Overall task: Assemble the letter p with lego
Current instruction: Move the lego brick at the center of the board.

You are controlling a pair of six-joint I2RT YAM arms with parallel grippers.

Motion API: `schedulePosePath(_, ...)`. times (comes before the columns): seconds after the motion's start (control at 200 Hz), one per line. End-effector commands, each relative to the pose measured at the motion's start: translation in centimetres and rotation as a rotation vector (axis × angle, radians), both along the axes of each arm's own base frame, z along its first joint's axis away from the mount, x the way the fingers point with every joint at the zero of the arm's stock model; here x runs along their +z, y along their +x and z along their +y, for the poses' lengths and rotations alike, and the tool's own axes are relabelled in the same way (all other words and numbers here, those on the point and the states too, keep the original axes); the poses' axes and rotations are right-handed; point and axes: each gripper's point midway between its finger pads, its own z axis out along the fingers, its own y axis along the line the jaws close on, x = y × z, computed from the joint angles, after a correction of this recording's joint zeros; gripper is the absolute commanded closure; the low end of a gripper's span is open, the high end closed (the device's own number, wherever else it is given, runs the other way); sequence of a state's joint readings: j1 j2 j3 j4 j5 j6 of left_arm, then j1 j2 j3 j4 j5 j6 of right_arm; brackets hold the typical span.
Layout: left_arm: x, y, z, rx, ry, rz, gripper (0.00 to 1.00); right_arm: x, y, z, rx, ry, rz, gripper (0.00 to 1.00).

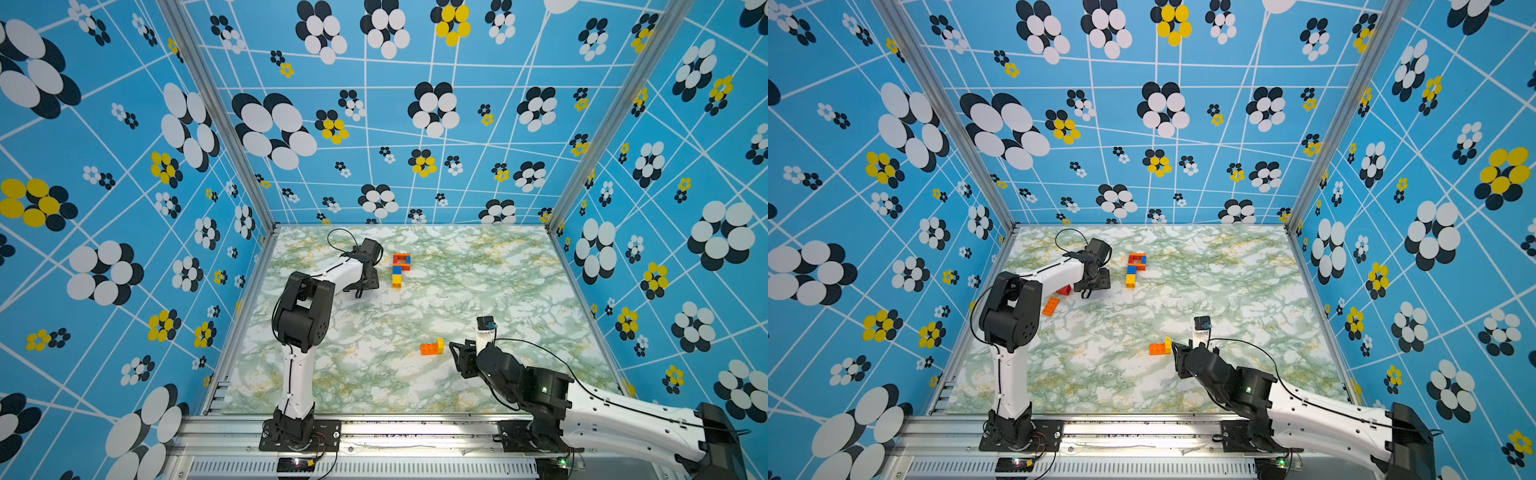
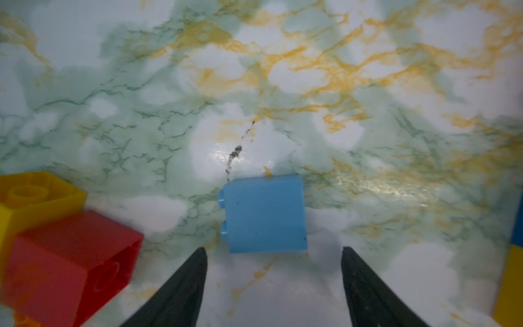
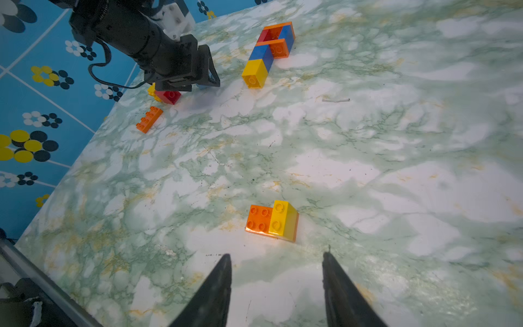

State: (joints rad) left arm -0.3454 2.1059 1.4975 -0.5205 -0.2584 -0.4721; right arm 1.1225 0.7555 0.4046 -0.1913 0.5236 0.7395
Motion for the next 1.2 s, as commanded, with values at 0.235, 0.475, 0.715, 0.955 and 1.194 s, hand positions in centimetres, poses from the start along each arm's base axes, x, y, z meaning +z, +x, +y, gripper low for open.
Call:
schedulePosePath(0.235, -1.1, 0.1, 1.0, 0.004, -0.002, 0.045, 0.46, -0.9, -0.3, -1.3, -0.005, -0.049, 0.002, 0.47)
schedulePosePath(0.475, -1.3, 0.4, 0.5, -0.053, -0.036, 0.023, 0.52, 0.3, 0.0, -0.8, -0.009, -0.025, -0.012, 0.46)
schedulePosePath(0.715, -0.5, -0.4, -0.5, -0.148, -0.082, -0.015, 0.55, 0.3, -0.1, -1.0, -0.026, 0.0, 0.003, 0.46)
schedulePosePath(0.955, 1.9, -2.8, -1.4, -0.276, -0.111, -0.078, 0.56, 0.7, 0.2, -1.7, -0.048, 0.005, 0.005, 0.43)
schedulePosePath(1.194, 2.9, -6.9, -3.2, -0.366, -0.134, -0.09, 0.56, 0.7, 0.6, -0.8, -0.028, 0.042, 0.044, 0.42)
